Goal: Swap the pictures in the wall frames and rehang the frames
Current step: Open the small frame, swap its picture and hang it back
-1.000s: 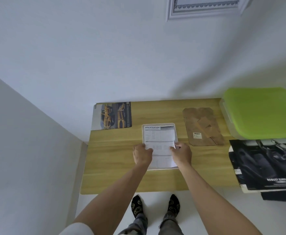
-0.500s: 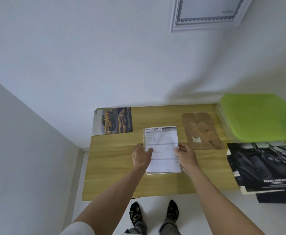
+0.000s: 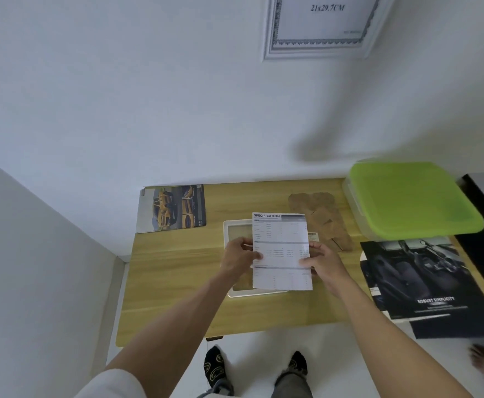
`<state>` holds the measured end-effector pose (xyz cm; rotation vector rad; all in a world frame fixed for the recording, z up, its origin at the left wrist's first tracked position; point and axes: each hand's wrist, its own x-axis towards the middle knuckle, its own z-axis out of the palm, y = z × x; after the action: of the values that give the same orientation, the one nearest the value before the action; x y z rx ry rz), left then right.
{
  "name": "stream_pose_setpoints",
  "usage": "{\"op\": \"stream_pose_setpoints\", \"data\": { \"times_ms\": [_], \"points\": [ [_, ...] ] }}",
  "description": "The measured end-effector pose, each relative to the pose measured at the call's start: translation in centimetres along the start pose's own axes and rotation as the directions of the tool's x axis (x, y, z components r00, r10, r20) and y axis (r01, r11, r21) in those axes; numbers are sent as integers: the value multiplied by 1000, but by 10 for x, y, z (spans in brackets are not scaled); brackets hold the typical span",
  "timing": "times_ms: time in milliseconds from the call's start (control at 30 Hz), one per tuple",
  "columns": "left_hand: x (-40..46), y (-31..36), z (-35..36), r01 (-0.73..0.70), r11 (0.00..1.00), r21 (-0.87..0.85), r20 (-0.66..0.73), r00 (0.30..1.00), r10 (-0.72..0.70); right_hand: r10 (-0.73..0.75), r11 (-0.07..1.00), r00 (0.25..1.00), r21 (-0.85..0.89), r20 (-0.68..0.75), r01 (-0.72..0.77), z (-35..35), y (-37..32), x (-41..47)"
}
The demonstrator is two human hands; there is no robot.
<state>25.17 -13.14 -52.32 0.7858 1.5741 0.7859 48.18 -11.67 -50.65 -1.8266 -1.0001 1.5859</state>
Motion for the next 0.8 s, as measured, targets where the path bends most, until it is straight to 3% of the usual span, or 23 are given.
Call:
{"op": "stream_pose_setpoints", "data": {
  "times_ms": [567,800],
  "points": [
    [-26,0,211,61,994,94,84,994,-69,44,966,998,-256,44,-32,-207,56,24],
    [-24,-6,297,62,973,223,25,997,-69,30,935,997,-351,-68,-52,-273,79,35]
  ]
}}
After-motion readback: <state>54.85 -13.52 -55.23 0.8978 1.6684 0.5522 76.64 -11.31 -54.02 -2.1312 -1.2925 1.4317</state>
